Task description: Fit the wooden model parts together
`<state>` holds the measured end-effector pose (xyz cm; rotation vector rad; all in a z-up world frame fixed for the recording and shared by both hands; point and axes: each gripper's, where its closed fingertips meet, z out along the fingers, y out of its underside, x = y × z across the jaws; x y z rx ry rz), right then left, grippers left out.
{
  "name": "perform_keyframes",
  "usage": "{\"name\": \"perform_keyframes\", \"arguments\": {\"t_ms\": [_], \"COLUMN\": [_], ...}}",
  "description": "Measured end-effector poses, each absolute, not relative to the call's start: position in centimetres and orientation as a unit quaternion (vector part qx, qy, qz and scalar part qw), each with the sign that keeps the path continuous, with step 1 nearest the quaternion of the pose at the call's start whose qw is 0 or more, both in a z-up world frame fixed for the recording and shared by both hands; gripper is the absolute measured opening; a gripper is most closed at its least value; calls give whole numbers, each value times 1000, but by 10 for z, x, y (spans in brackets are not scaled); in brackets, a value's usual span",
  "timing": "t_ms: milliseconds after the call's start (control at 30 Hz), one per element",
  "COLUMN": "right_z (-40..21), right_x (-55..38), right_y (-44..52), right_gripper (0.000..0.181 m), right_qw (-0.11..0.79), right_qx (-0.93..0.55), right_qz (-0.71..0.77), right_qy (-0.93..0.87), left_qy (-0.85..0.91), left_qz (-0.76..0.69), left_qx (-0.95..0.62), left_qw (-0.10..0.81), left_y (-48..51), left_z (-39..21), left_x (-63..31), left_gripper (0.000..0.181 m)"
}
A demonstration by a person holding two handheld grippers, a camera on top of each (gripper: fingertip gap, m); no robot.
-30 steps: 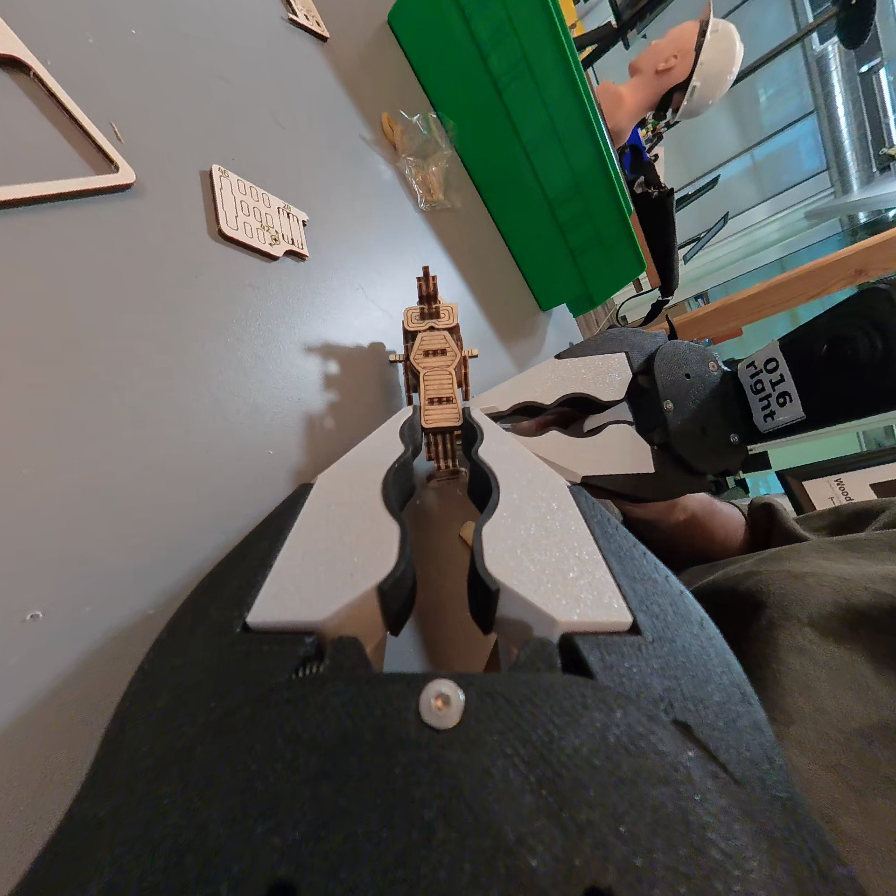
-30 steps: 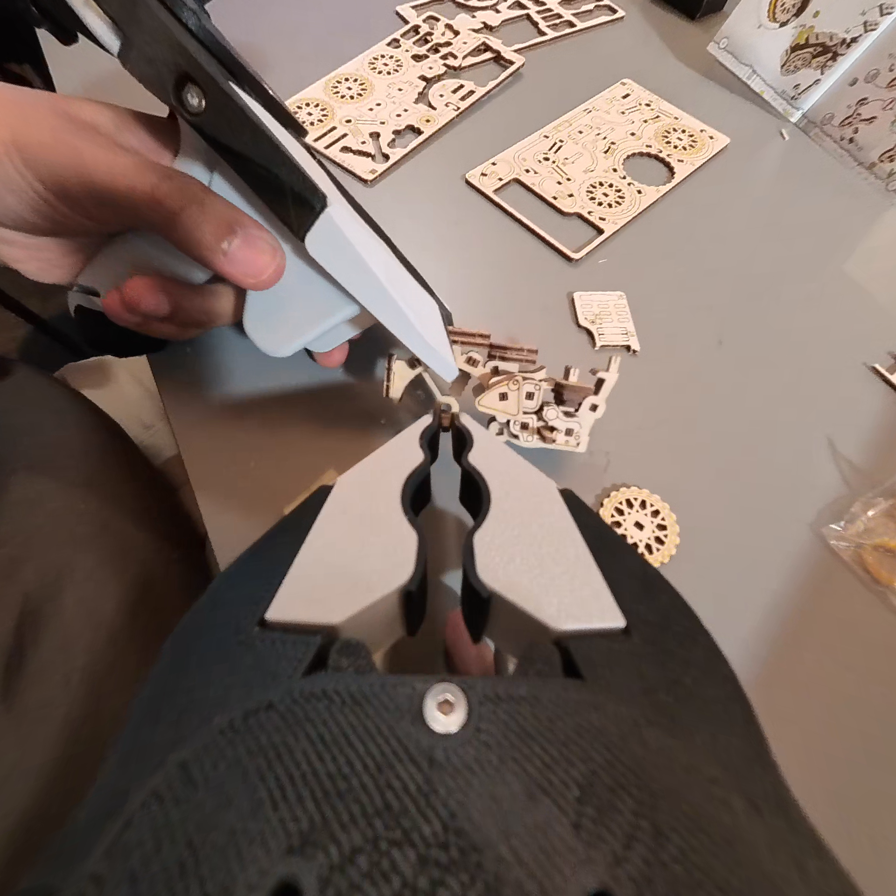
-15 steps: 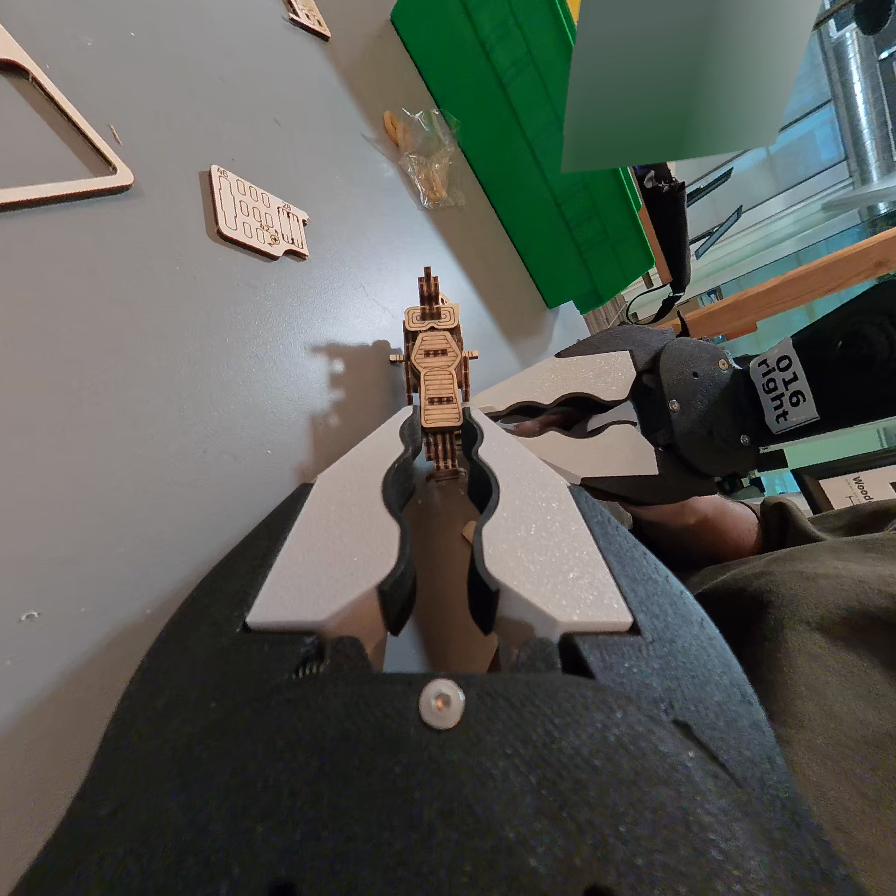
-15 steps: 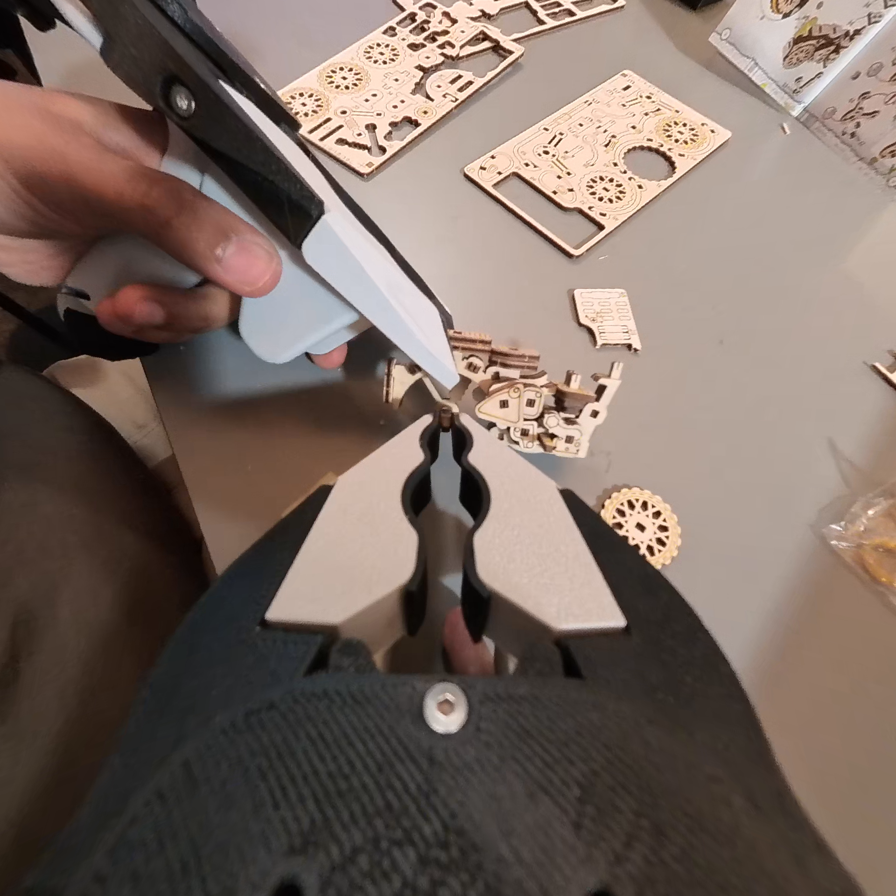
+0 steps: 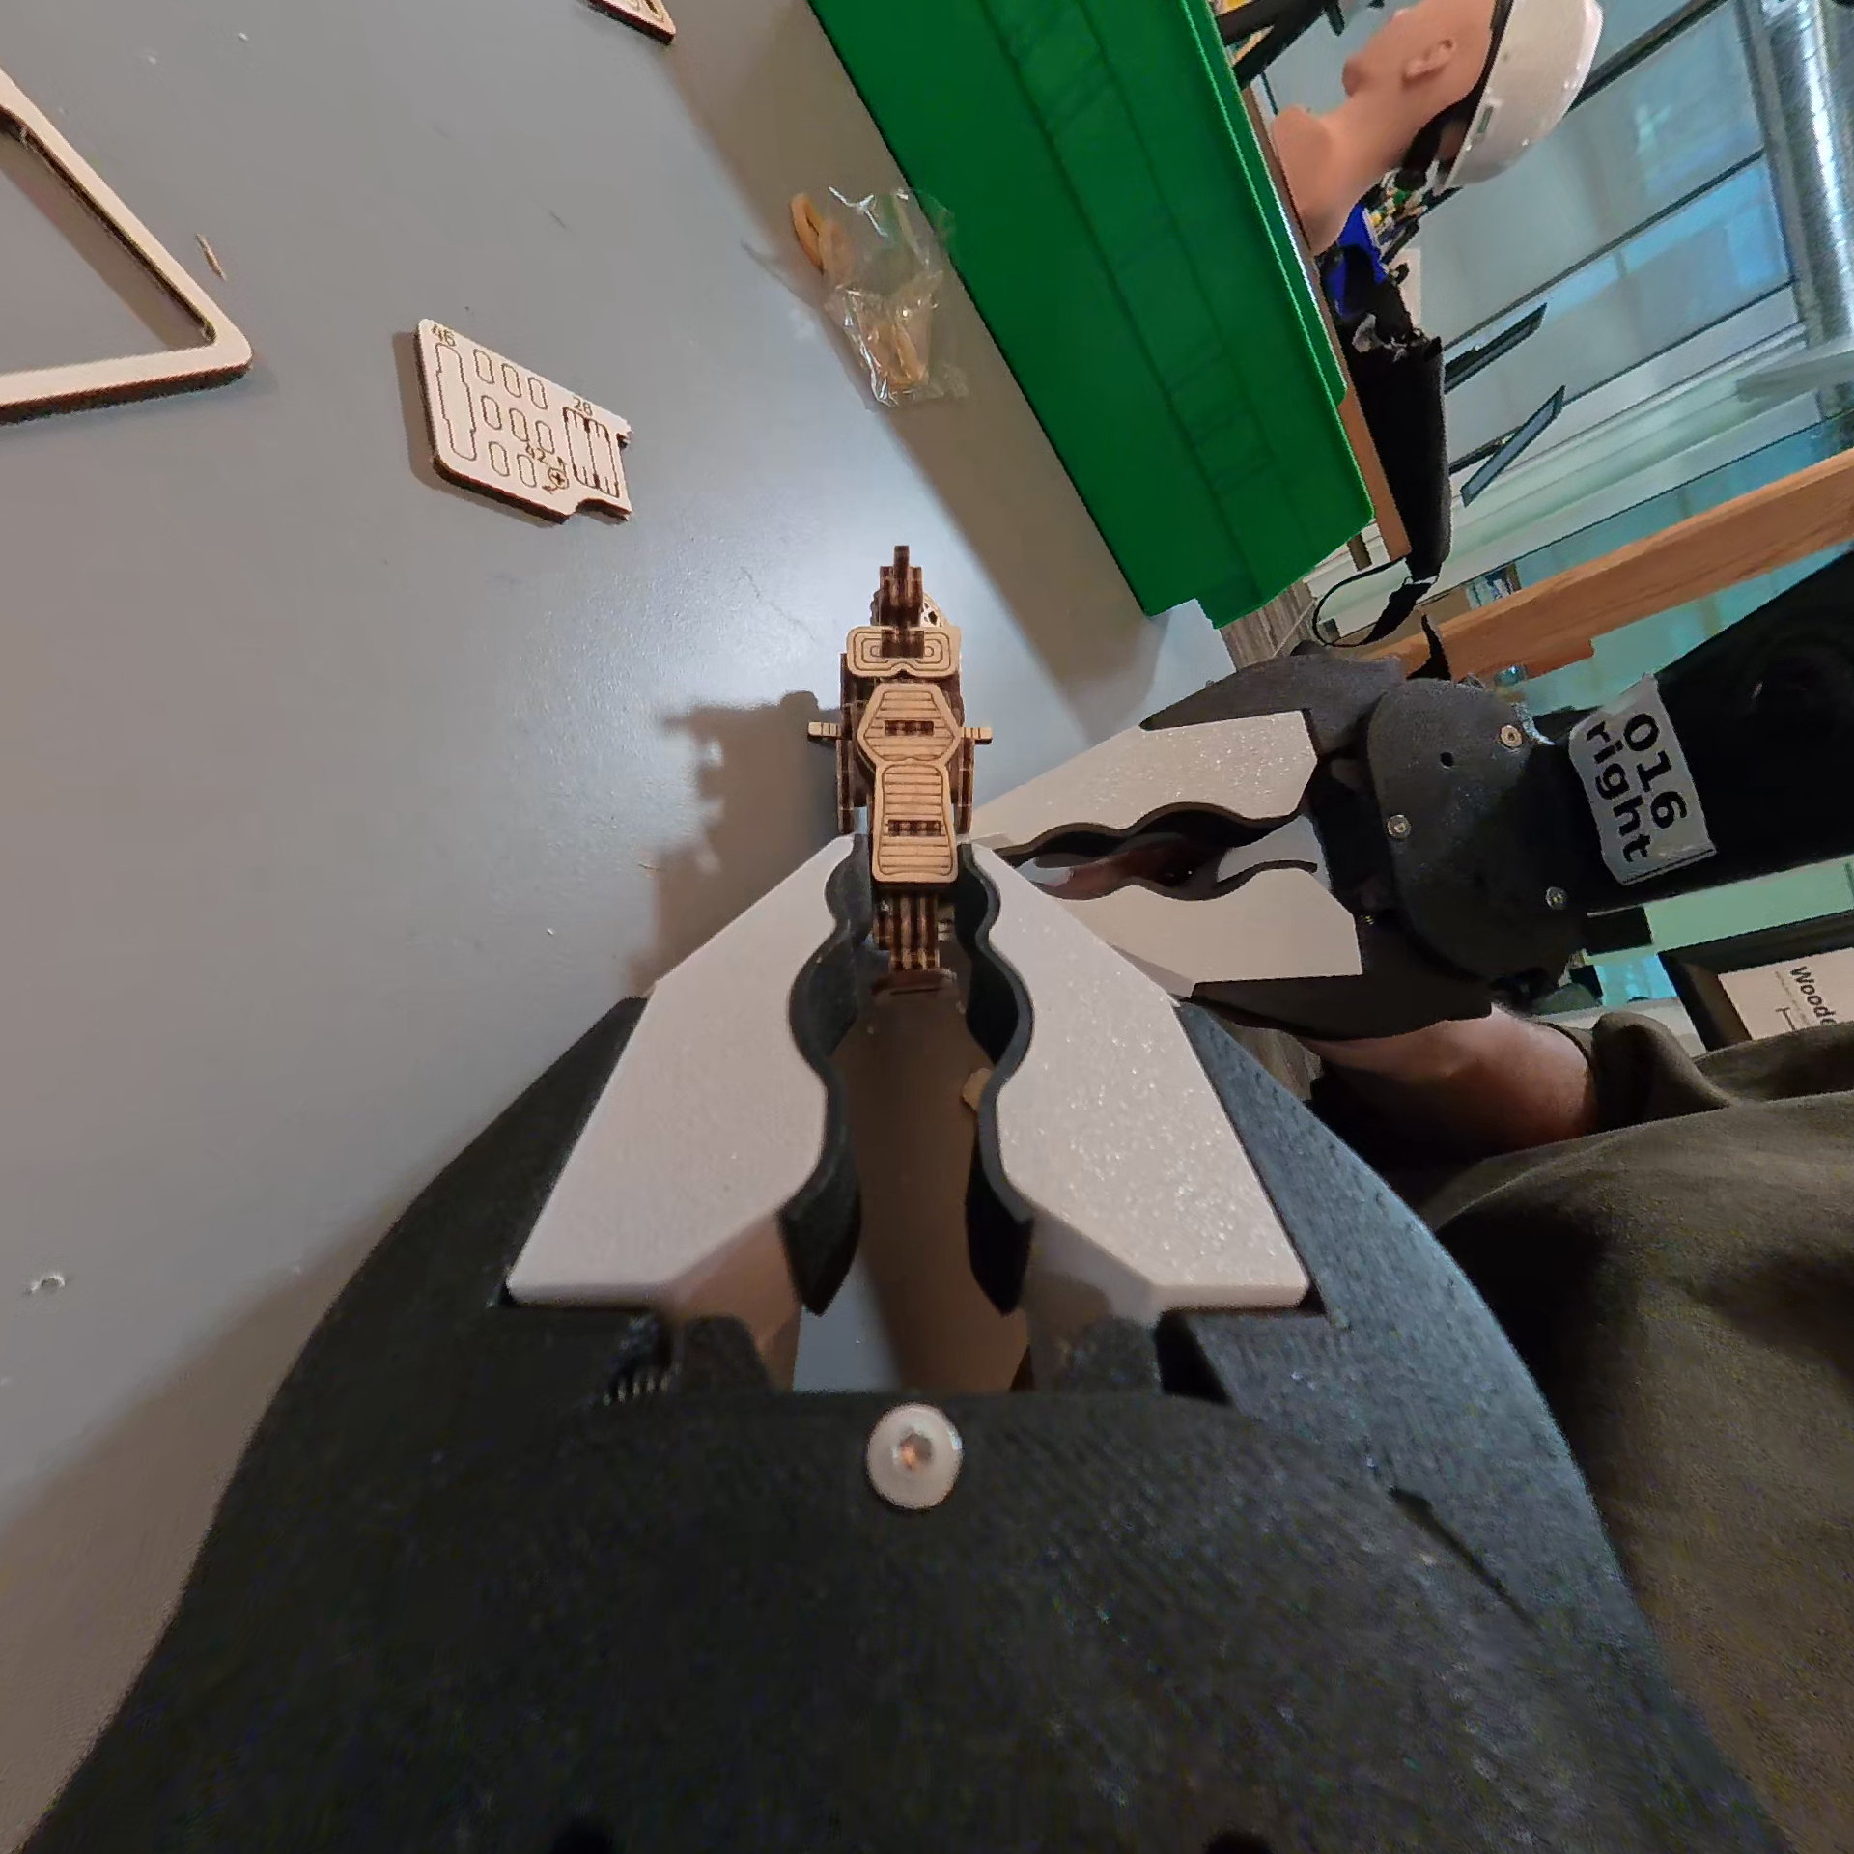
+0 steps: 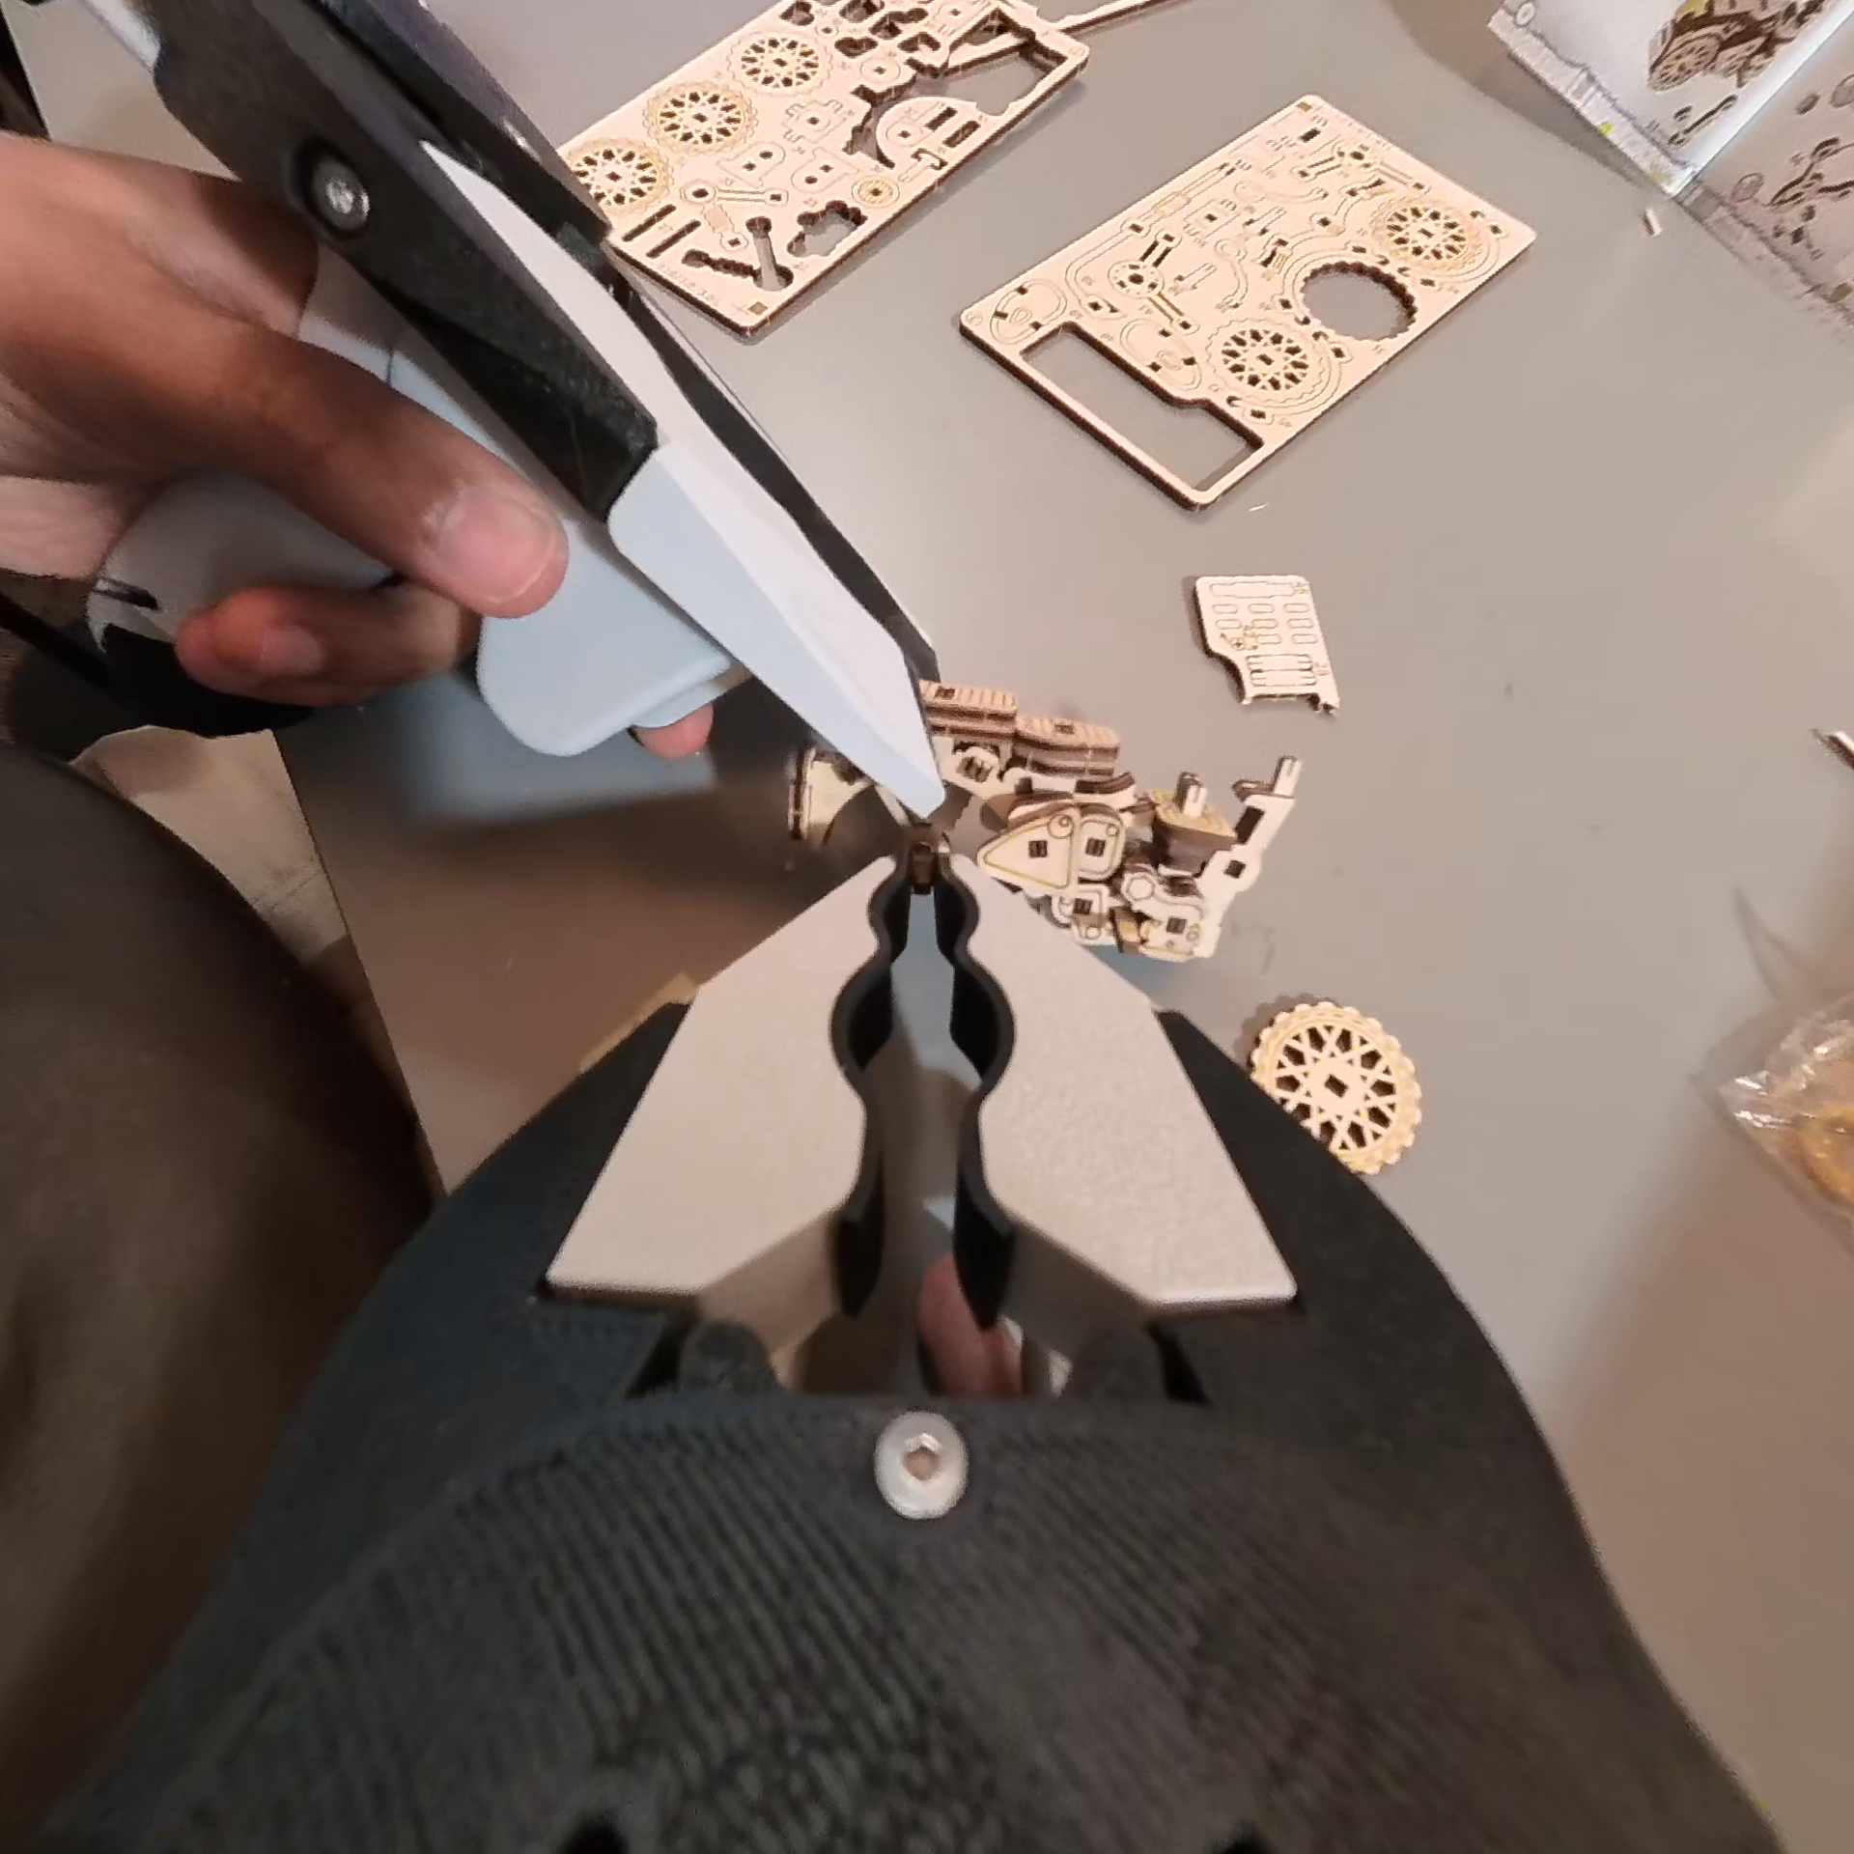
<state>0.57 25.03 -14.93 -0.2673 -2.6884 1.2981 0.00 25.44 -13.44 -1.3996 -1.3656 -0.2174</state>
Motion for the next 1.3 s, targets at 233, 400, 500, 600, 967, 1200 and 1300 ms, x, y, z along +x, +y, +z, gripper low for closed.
{"name": "perform_keyframes", "arguments": {"t_ms": [233,400,500,600,967,1200,1300], "right_z": [-151,-152,-153,-153,-151,-146,-145], "right_x": [5,5,5,4,7,8,8], "right_y": [250,250,250,250,252,256,256], "right_gripper": [3,3,3,3,6,10,5], "right_qw": [78,79,79,80,83,80,80], "right_qx": [-91,-91,-91,-92,-81,-81,-78], "right_qz": [426,423,422,420,425,432,434], "right_qy": [-897,-898,-899,-899,-898,-894,-894], "left_qy": [-582,-582,-583,-583,-581,-583,-583], "left_qz": [-105,-108,-114,-115,-129,-136,-136], "left_qx": [-594,-599,-599,-601,-591,-578,-577], "left_qw": [546,539,537,534,544,555,556], "left_y": [255,255,255,256,254,252,252], "left_z": [-136,-137,-137,-138,-135,-133,-133], "left_x": [1,2,2,3,3,2,2], "left_gripper": [16,16,16,17,16,16,16]}}
